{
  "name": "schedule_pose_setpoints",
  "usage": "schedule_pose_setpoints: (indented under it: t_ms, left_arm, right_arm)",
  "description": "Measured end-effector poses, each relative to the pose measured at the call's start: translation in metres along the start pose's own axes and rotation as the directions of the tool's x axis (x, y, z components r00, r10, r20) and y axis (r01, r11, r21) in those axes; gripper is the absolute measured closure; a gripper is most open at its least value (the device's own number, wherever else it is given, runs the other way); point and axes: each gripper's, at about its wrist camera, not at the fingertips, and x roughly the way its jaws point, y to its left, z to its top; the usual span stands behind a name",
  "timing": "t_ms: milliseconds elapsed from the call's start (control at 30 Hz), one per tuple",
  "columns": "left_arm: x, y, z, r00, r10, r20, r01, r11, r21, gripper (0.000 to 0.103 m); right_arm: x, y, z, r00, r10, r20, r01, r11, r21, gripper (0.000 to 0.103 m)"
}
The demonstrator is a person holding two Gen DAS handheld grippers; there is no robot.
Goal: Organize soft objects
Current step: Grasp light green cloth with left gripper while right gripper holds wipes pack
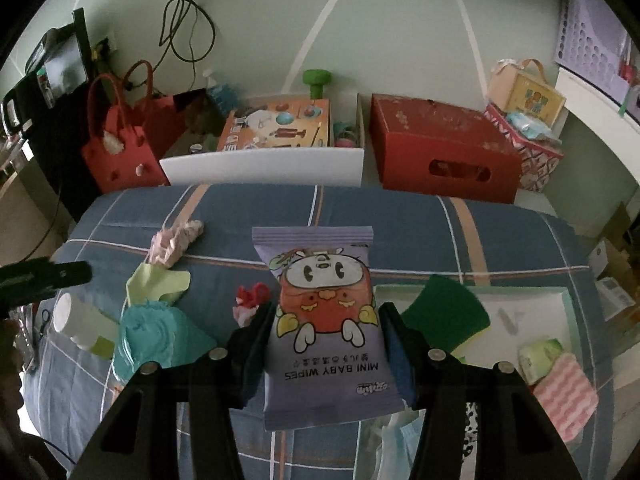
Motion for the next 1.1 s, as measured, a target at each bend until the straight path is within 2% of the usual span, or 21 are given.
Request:
schedule_pose_setpoints:
  t_ms: [100, 133, 200, 233, 333, 433, 600, 667, 833, 933, 1100]
  left_arm:
    - [0.026, 0.001, 0.014, 0.994, -0.025, -0.103, 0.024, 1.0, -0.002, 0.007]
    - [0.035, 0.002, 0.019, 0.99, -0.002, -0.14, 0.003, 1.0, 0.005, 0.009]
    - [0.044, -0.002, 0.027, 0.986, 0.067, -0.152, -0.059, 0.997, 0.055, 0.01]
    - [0.048, -0.003, 0.03, 0.984, 0.075, -0.163, -0.065, 0.996, 0.066, 0.01]
    - [0.07, 0.001, 0.039, 0.968, 0.065, -0.241, -0.056, 0.997, 0.045, 0.018]
    - [0.088, 0.002, 0.042, 0.951, 0.091, -0.296, -0.078, 0.995, 0.055, 0.026]
    - [0.11, 0.003, 0.046, 0.926, 0.116, -0.359, -0.1, 0.993, 0.064, 0.039]
    - [0.12, 0.004, 0.046, 0.913, 0.102, -0.396, -0.09, 0.995, 0.049, 0.042]
    - [0.137, 0.009, 0.044, 0.89, 0.1, -0.444, -0.1, 0.995, 0.024, 0.043]
    - [0.139, 0.01, 0.045, 0.888, 0.101, -0.448, -0.107, 0.994, 0.013, 0.043]
    - [0.145, -0.003, 0.044, 0.893, 0.119, -0.435, -0.114, 0.993, 0.037, 0.063]
  right_arm:
    - [0.001, 0.002, 0.002, 1.0, 0.008, 0.003, -0.008, 1.0, 0.007, 0.047]
    - [0.001, 0.003, 0.002, 1.0, 0.008, 0.001, -0.008, 1.0, 0.01, 0.047]
    - [0.002, 0.003, 0.002, 1.0, 0.004, -0.001, -0.004, 1.0, 0.012, 0.047]
    - [0.003, 0.003, 0.002, 1.0, 0.004, -0.002, -0.004, 1.0, 0.012, 0.047]
    - [0.005, 0.003, 0.002, 1.0, 0.014, -0.007, -0.014, 1.0, 0.018, 0.047]
    - [0.007, -0.002, 0.001, 1.0, 0.013, -0.009, -0.013, 0.999, 0.034, 0.047]
    - [0.01, -0.01, 0.0, 1.0, 0.017, -0.015, -0.016, 0.998, 0.062, 0.047]
    - [0.01, -0.012, 0.0, 1.0, 0.022, -0.015, -0.021, 0.997, 0.068, 0.047]
    - [0.01, -0.014, -0.001, 1.0, 0.028, -0.012, -0.027, 0.997, 0.075, 0.047]
    - [0.01, -0.015, 0.0, 0.999, 0.032, -0.011, -0.031, 0.996, 0.078, 0.047]
    - [0.008, -0.017, -0.001, 0.999, 0.038, -0.003, -0.037, 0.995, 0.087, 0.047]
